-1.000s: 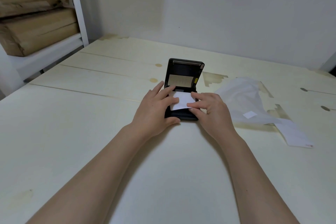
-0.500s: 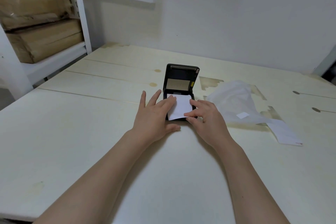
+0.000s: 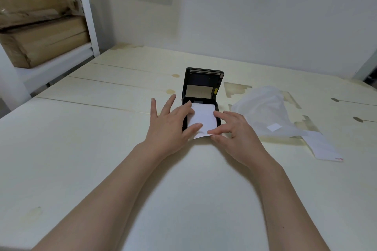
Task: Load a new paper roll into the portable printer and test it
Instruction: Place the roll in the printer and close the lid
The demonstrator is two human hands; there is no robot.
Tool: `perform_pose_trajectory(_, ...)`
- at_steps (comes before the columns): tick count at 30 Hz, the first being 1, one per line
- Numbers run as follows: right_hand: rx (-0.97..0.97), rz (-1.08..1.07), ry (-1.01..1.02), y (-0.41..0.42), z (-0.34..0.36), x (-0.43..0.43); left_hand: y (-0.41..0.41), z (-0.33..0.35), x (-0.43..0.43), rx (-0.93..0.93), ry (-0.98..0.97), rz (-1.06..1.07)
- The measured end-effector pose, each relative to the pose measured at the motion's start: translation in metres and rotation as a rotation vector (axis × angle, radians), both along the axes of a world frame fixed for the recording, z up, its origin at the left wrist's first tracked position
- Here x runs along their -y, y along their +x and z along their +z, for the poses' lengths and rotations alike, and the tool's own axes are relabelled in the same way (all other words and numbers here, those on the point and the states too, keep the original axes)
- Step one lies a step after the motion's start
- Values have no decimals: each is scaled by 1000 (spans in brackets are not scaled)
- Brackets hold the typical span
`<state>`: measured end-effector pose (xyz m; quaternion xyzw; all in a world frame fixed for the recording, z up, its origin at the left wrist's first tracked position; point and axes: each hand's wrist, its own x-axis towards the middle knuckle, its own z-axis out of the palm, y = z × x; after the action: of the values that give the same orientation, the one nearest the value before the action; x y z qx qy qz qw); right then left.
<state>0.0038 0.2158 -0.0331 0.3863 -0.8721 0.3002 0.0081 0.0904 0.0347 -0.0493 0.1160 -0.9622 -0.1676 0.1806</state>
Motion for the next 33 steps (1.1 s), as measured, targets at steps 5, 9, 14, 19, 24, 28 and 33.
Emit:
perform_pose_trajectory(5,93,17,-30,1,5,-1,-2,2,3,-11,6,23)
perform_pose_trajectory(9,53,-194,-308,-8,13,11,-5,3,5,-9,63,25)
perform_pose_trajectory(14,129,-212,-425,-29,44,34,-5,4,6,-30,133,38)
perform_pose_trajectory(19,241,-108,-434,-47,63,57,-5,4,7,-93,193,49)
perform_pose_trajectory(24,163,-144,-501,-44,52,53,-4,5,5,-167,162,110)
perform_pose_trajectory(28,193,-124,-571,-30,33,34,-5,5,6,-207,108,118)
perform_pose_trajectory(33,137,-42,-611,-16,7,20,-4,6,9,-237,40,77)
